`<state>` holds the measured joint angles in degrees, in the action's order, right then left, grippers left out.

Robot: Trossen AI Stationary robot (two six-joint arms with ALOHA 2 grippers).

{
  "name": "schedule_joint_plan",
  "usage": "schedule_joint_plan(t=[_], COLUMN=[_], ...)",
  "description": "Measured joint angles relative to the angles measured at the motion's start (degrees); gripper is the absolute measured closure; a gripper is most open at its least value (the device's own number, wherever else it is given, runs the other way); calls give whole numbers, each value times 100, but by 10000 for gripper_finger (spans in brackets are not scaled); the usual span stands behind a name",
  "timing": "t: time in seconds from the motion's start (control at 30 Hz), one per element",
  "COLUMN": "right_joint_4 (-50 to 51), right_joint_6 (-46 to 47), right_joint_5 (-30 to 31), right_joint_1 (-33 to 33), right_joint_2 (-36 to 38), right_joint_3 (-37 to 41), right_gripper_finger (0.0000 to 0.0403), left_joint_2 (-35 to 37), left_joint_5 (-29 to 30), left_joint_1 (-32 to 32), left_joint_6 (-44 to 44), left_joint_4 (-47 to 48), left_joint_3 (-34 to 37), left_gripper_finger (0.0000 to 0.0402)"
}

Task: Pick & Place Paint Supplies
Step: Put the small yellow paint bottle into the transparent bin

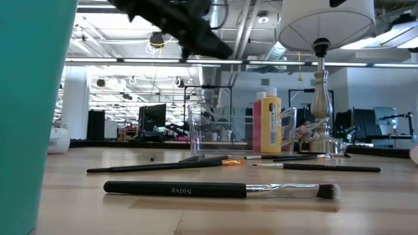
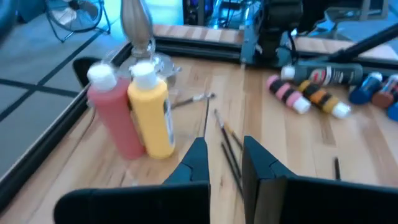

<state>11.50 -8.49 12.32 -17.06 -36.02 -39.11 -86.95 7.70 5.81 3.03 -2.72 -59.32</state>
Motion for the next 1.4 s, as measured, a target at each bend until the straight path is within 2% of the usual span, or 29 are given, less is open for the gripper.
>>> schedule_joint_plan(t=[0.1,0.2,0.3,0.57,0.63,0.77,0.87,1.17,1.4], right_joint_4=[-33,-172,-294,-628,-859,-1293,-1411,-1523,-1561], right_joint_6=[-10,-56,-96,-163,-198,37,481,706,702], right_joint_5=[1,0,0,1,1,2,3,0,0], right_joint_1=[14,69,167,534,632,849,991,1163,1157], right_joint_2=[-43,-140,-264,-700,-823,-1089,-1237,-1505,-1592], right_joint_3=[0,0,-2,-2,-2,-2,-1,2,-3], right_gripper_finger=[135,135,135,135,135,135,135,135,135], left_joint_2=[296,411,435,475,623,987,1276,2421,2466], left_joint_5=[-2,-43,-333,-475,-588,-1517,-1864,-1786,-1553], left_joint_1=[-41,-117,-156,16,61,44,21,-33,-33], left_joint_6=[202,342,349,270,365,343,369,328,307], left_joint_4=[-588,-1677,-2667,-4498,-4461,-4069,-3809,-3859,-3916], left_joint_3=[560,1155,1601,1835,1844,2010,2218,2757,2855], left_gripper_finger=[400,400,400,400,400,395,394,399,399])
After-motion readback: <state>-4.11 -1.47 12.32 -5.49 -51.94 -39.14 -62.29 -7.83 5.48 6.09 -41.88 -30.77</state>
